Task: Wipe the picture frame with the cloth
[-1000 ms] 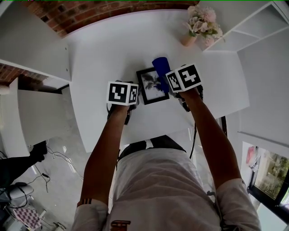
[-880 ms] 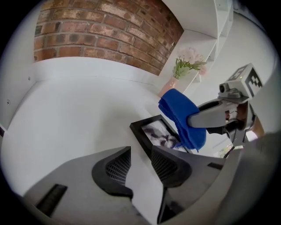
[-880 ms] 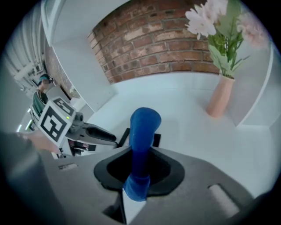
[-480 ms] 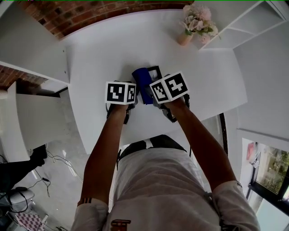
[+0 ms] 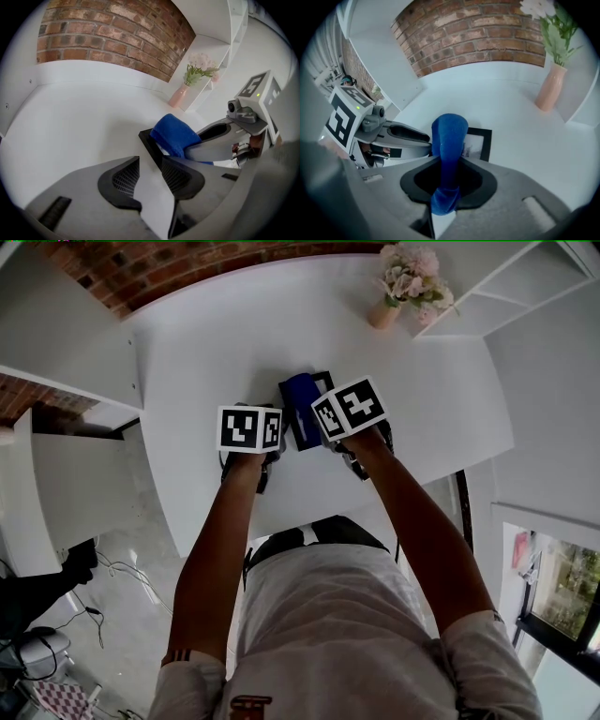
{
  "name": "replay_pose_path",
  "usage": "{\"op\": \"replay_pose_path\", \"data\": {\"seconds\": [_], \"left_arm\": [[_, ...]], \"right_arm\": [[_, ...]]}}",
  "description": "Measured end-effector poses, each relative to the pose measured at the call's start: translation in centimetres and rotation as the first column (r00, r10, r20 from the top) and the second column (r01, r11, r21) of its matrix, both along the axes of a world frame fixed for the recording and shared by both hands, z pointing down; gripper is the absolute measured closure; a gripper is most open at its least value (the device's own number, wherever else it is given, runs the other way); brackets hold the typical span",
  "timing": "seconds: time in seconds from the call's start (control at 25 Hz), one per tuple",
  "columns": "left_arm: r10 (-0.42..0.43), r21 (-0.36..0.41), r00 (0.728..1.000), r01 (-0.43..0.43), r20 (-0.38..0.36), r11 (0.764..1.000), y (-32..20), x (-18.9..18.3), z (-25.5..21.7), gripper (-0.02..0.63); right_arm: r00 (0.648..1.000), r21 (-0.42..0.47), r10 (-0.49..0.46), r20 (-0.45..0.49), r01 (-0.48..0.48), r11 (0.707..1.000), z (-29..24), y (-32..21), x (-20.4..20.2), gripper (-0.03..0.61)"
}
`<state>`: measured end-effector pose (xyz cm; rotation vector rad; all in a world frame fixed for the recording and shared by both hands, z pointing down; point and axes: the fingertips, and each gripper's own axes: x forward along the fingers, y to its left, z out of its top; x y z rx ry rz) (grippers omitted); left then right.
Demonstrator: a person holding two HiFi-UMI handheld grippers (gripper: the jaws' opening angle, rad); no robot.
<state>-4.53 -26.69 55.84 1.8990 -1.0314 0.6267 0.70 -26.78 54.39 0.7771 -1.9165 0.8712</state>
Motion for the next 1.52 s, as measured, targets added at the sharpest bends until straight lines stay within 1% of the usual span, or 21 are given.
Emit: {"op": "replay_pose_path", "data": {"seconds": [0.32,0.4,0.52,0.64,0.72,0.8,0.96,1.12,1.32,1.52], "left_arm": [[-0.002,0.005,1.0,0.002,-0.001,1.0,0.0,0.0,0.0,0.469],[-0.002,0.004,1.0,0.002,-0.001,1.0,0.1,0.0,0.0,0.469],[-0.003,0.006,1.0,0.003,0.0,1.0,0.1,0.1,0.0,0.469],[-0.003,0.01,1.0,0.003,-0.001,1.0,0.0,0.0,0.0,0.469],[-0.004,0.012,1.0,0.004,-0.002,1.0,0.1,0.0,0.0,0.469],[-0.005,0.014,1.0,0.005,-0.004,1.0,0.1,0.0,0.0,0.469],[-0.008,0.015,1.0,0.008,-0.009,1.0,0.1,0.0,0.0,0.469],[-0.009,0.015,1.0,0.009,-0.011,1.0,0.2,0.0,0.0,0.469],[-0.009,0.02,1.0,0.009,-0.01,1.0,0.1,0.0,-0.1,0.469],[-0.01,0.023,1.0,0.01,-0.009,1.0,0.1,-0.1,0.0,0.469]], "right_arm": [[0.995,0.026,0.09,-0.032,-0.09,0.996,-0.7,-0.7,5.4,0.503],[0.994,0.027,0.11,-0.017,-0.109,0.994,-1.1,-0.5,6.1,0.503],[0.991,0.03,0.12,0.055,-0.122,0.992,-2.9,0.6,5.2,0.503],[0.983,0.017,0.115,0.142,-0.118,0.993,-4.4,2.2,2.8,0.503],[0.976,-0.008,0.117,0.183,-0.117,0.993,-4.3,3.2,1.2,0.503],[0.973,-0.032,0.119,0.199,-0.115,0.993,-3.6,4.0,0.0,0.503],[0.977,-0.054,0.112,0.182,-0.104,0.993,-1.8,4.9,-1.3,0.503],[0.988,-0.031,0.091,0.129,-0.088,0.996,-0.5,4.8,-1.1,0.503],[0.996,0.016,0.061,0.064,-0.062,0.998,-0.5,4.0,0.7,0.503],[0.996,0.039,0.08,0.027,-0.081,0.996,-0.5,3.2,3.8,0.503]]}}
